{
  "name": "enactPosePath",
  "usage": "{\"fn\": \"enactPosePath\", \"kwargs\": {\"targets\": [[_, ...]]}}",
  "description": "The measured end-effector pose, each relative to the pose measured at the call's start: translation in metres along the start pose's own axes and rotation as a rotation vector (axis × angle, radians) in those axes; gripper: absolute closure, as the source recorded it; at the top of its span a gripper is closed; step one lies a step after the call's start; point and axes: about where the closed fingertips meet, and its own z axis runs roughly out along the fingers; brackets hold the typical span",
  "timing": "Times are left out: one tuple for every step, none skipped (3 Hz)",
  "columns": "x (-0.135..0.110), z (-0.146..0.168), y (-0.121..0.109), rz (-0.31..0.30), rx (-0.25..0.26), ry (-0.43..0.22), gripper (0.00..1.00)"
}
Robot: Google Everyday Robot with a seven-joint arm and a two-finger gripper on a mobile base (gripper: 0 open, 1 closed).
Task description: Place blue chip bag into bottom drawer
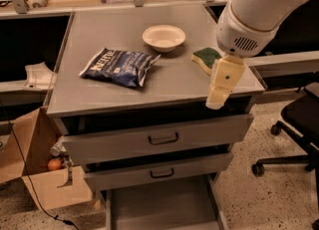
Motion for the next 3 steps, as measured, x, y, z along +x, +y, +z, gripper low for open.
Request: {"fn": "enactPosePath", "kwargs": {"targets": [[-0.008,0.006,-0.007,0.012,0.0,-0.027,0.0],[-0.039,0.039,-0.036,0.072,-0.008,-0.02,0.0],[-0.04,0.04,-0.036,0.072,-0.01,-0.021,0.0]]}}
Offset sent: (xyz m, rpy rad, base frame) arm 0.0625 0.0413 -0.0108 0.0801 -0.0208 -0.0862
